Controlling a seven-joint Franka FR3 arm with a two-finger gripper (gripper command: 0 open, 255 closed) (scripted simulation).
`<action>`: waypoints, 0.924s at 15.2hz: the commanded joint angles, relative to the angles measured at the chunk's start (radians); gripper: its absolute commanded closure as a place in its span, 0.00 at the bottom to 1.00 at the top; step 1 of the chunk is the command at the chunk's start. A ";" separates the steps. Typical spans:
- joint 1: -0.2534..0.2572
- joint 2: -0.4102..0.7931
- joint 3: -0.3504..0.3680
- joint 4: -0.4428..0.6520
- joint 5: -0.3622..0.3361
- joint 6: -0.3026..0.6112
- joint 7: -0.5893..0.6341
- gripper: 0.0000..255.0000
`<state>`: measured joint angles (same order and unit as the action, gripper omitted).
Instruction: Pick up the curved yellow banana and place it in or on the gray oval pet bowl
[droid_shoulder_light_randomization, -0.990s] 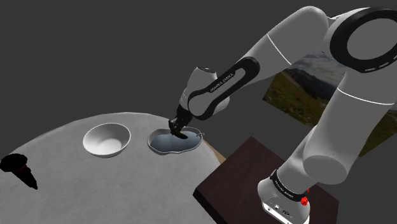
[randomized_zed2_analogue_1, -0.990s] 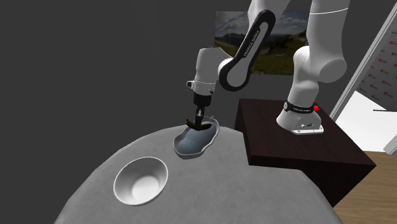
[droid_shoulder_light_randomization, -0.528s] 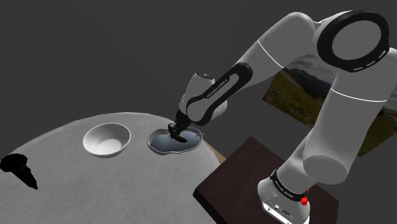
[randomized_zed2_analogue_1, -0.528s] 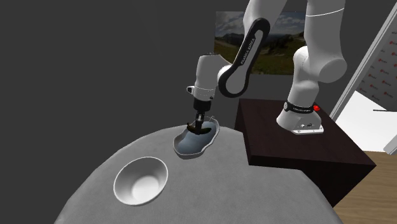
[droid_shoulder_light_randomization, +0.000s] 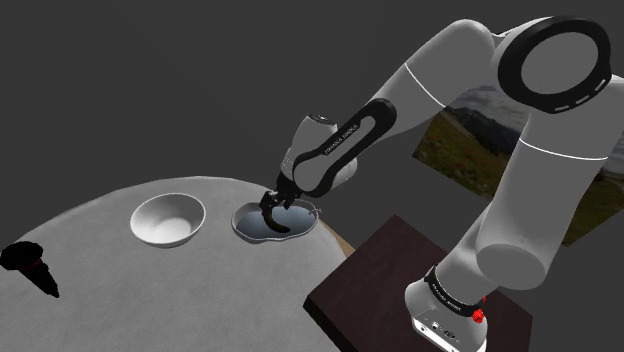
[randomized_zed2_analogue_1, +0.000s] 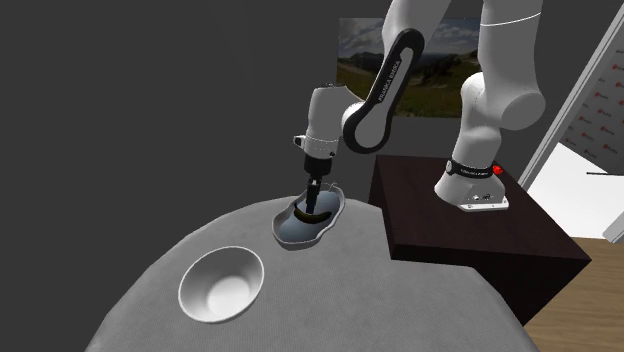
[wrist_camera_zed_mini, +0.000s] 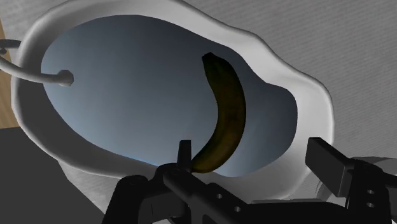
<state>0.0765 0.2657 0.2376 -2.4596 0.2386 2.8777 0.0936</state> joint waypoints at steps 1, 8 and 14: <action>0.000 0.000 0.000 0.000 0.000 0.000 0.000 0.00; -0.022 -0.149 0.008 -0.030 0.020 -0.120 -0.011 0.00; -0.022 -0.149 0.008 -0.030 0.020 -0.120 -0.011 0.00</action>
